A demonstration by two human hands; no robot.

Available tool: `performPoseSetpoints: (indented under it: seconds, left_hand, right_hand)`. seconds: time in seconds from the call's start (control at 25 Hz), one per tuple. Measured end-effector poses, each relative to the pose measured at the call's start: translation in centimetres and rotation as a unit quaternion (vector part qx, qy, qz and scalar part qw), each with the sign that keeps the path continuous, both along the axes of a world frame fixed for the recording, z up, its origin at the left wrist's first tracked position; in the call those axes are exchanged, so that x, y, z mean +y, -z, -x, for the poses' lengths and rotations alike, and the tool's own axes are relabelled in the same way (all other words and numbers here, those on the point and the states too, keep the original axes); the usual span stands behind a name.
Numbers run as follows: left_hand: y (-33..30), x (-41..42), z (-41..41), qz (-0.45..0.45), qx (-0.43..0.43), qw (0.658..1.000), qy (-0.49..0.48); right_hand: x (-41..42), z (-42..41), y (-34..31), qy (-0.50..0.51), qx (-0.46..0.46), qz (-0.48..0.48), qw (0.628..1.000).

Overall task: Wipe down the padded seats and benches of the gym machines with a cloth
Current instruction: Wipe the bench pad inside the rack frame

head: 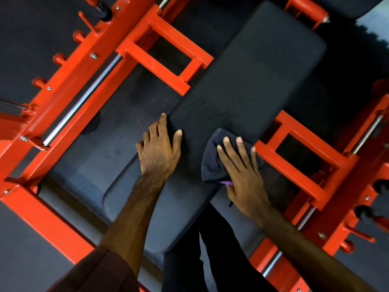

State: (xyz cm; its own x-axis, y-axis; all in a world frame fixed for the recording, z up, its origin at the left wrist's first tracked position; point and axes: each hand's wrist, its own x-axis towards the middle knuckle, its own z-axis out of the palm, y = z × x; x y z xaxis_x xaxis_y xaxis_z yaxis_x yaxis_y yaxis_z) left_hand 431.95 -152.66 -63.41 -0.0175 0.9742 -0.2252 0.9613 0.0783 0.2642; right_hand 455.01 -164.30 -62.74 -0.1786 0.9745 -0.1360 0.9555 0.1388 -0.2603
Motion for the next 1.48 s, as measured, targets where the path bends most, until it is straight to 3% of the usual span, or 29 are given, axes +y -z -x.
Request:
performPoseSetpoints:
  seconds: [0.08,0.2,0.24,0.4,0.56,0.6,0.72,0.76,0.92,0.96,1.12,1.28,1.32,1.48]
  left_hand:
    - [0.0,0.1,0.0,-0.002,0.005,1.0,-0.002]
    - [0.2,0.0,-0.3,-0.006,0.016,1.0,-0.013]
    - [0.2,-0.1,-0.3,-0.007,0.016,1.0,-0.017]
    - [-0.3,0.1,-0.1,0.005,0.003,1.0,-0.002]
    - [-0.3,0.2,-0.1,0.011,0.015,1.0,-0.002]
    - [-0.4,0.3,-0.1,0.01,0.014,1.0,-0.002]
    - [-0.6,0.5,0.2,0.026,-0.007,1.0,0.012]
    - [-0.7,0.7,0.3,0.028,-0.013,0.999,0.016]
    - [-0.4,0.7,0.3,0.009,-0.005,1.0,0.015]
    - [-0.3,0.8,0.2,0.006,-0.009,1.0,0.012]
    - [-0.4,1.8,-0.4,0.01,-0.04,0.999,0.019]
    - [0.1,2.6,-1.5,-0.003,-0.023,1.0,0.02]
    - [0.3,2.6,-1.6,-0.007,-0.022,1.0,0.014]
    - [0.0,2.5,-1.3,0.002,-0.033,0.999,0.012]
  right_hand:
    - [1.8,-1.9,-0.6,-0.026,-0.019,-0.022,0.999]
    - [5.8,0.1,-0.3,0.1,-0.045,-0.019,0.994]
    - [5.9,1.2,-0.1,0.09,-0.05,-0.019,0.994]
    - [3.2,-2.2,-0.3,-0.112,-0.065,-0.045,0.991]
    - [7.9,-0.8,-0.4,0.088,-0.069,-0.028,0.993]
    - [7.9,0.3,-0.2,0.079,-0.064,-0.025,0.995]
    - [4.4,-2.2,0.1,-0.089,-0.063,-0.04,0.993]
    - [4.1,-3.9,-0.4,-0.092,-0.066,-0.04,0.993]
    - [9.0,-2.5,-0.5,0.129,-0.042,-0.028,0.99]
    - [9.5,-1.2,-0.3,0.122,-0.04,-0.031,0.991]
    - [4.9,-4.2,-0.6,-0.077,-0.052,-0.047,0.995]
    - [10.2,-3.9,-0.6,0.138,-0.046,-0.017,0.989]
    - [11.6,-2.3,-0.5,0.14,-0.049,-0.011,0.989]
    - [8.6,-3.6,-0.4,-0.089,-0.069,-0.03,0.993]
